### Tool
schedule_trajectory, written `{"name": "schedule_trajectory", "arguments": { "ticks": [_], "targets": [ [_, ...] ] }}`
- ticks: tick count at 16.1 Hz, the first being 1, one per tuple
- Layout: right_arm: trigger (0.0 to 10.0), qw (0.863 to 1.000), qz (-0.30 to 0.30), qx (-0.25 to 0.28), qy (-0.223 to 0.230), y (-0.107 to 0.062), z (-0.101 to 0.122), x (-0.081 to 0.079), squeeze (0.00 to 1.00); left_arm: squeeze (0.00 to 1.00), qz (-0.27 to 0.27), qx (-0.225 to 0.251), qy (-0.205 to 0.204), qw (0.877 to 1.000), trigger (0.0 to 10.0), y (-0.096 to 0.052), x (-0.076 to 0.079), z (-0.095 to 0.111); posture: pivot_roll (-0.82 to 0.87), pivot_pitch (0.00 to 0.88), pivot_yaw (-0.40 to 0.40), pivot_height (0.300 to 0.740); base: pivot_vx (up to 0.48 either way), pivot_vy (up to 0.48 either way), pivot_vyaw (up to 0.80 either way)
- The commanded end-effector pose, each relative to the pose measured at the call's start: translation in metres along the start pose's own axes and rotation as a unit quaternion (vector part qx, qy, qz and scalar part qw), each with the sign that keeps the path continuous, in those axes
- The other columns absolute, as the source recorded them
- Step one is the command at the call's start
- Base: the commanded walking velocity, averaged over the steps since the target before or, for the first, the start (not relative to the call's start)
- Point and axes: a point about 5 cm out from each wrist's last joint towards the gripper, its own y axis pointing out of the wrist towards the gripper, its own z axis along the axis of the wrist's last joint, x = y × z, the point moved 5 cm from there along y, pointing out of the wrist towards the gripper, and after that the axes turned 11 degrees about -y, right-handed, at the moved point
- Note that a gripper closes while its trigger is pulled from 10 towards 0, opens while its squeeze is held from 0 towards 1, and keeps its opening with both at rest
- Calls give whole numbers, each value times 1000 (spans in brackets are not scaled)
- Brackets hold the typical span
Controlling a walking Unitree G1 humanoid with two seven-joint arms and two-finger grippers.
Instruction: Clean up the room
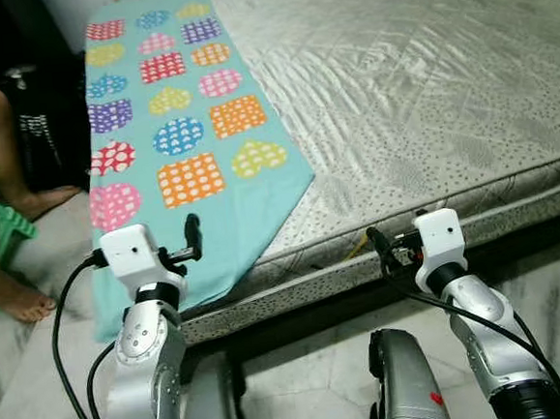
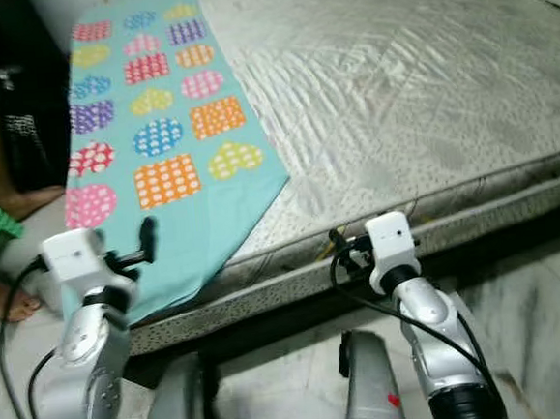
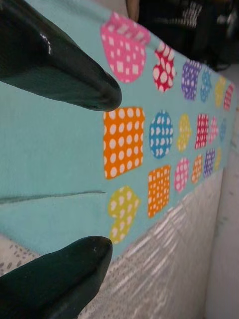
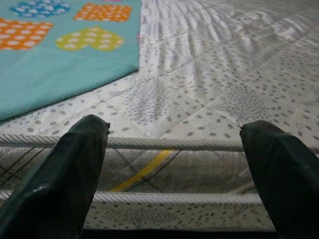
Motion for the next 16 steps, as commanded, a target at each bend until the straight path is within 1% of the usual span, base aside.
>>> {"name": "schedule_trajectory", "arguments": {
  "ticks": [1, 7, 14, 16],
  "targets": [
    [10000, 1000, 8, 3, 6, 1, 1, -5, 0, 0, 20, 8, 14, 1000, 10000, -2, -13, 4, -152, 172, 91, 547, 0, 0, 0],
    [10000, 1000, 15, 12, -5, 0, 3, -7, 0, 0, 9, 7, 16, 1000, 10000, -1, -11, 5, -153, 173, 92, 547, 0, 0, 0],
    [10000, 1000, 17, 14, -11, 2, 4, -9, 0, 0, 9, 4, 17, 1000, 10000, -2, -11, 5, -149, 178, 95, 547, 0, 0, 656],
    [10000, 1000, 6, 11, 0, 4, 4, -8, 0, 0, 10, 4, 17, 1000, 10000, -2, -12, 5, -145, 182, 95, 547, 0, 0, 0]
  ]
}}
